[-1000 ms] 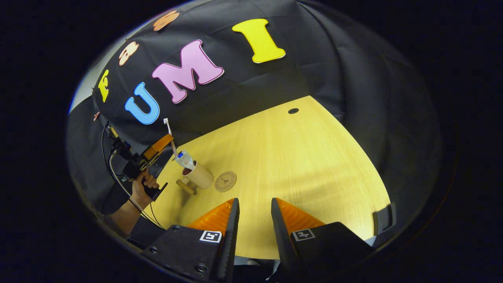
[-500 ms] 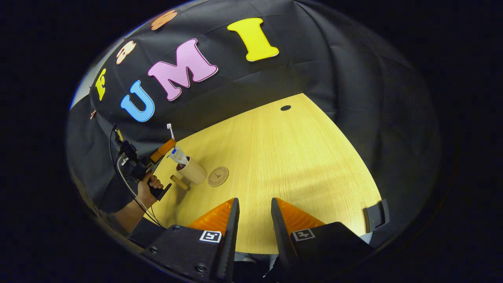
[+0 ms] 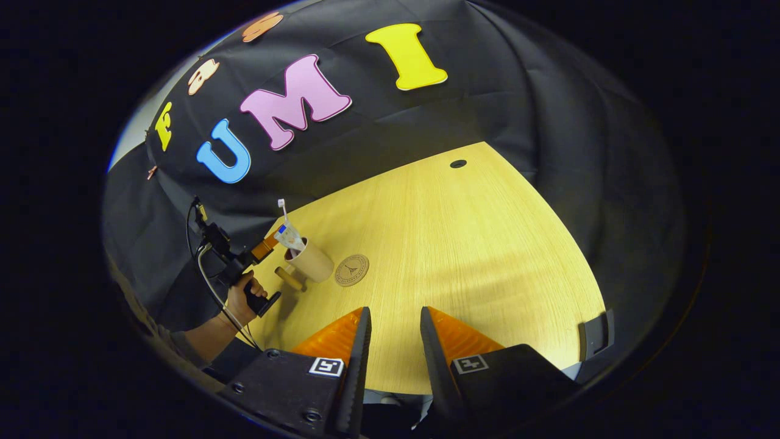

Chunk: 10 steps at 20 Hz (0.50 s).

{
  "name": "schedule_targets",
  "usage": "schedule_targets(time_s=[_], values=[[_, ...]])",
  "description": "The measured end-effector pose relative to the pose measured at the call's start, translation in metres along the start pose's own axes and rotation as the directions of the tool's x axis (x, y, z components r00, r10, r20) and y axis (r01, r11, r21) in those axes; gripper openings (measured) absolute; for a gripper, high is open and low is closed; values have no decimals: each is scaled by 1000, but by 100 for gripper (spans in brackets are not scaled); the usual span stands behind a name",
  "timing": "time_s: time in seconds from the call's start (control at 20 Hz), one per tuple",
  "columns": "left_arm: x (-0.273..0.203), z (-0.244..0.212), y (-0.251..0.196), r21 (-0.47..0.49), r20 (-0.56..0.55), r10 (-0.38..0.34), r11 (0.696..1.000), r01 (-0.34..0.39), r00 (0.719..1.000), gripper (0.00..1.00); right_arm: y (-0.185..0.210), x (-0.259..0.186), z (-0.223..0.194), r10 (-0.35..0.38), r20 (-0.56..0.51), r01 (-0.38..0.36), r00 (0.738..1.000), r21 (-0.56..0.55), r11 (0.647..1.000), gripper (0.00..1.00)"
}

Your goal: Put the toothbrush and toothpaste on the desktop into the cup, then pick up the cup and place it on the coaster on the desktop.

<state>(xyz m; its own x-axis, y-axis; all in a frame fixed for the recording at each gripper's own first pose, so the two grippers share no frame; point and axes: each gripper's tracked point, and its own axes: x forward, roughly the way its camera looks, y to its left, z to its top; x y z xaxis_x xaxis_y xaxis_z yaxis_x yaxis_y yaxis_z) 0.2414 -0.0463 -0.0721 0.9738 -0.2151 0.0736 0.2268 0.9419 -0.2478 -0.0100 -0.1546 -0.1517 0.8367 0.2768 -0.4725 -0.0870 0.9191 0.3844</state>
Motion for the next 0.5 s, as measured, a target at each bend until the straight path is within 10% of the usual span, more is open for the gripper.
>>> schedule_targets(time_s=[0.45,0.5], values=[[-12,-26,-10,13,-104,-67,998,68,992,9,11,-1,4,16,17,-16,1000,25,1000,50],[-15,-27,-11,13,-118,-77,997,80,990,21,13,0,6,19,20,-20,1000,32,999,50]])
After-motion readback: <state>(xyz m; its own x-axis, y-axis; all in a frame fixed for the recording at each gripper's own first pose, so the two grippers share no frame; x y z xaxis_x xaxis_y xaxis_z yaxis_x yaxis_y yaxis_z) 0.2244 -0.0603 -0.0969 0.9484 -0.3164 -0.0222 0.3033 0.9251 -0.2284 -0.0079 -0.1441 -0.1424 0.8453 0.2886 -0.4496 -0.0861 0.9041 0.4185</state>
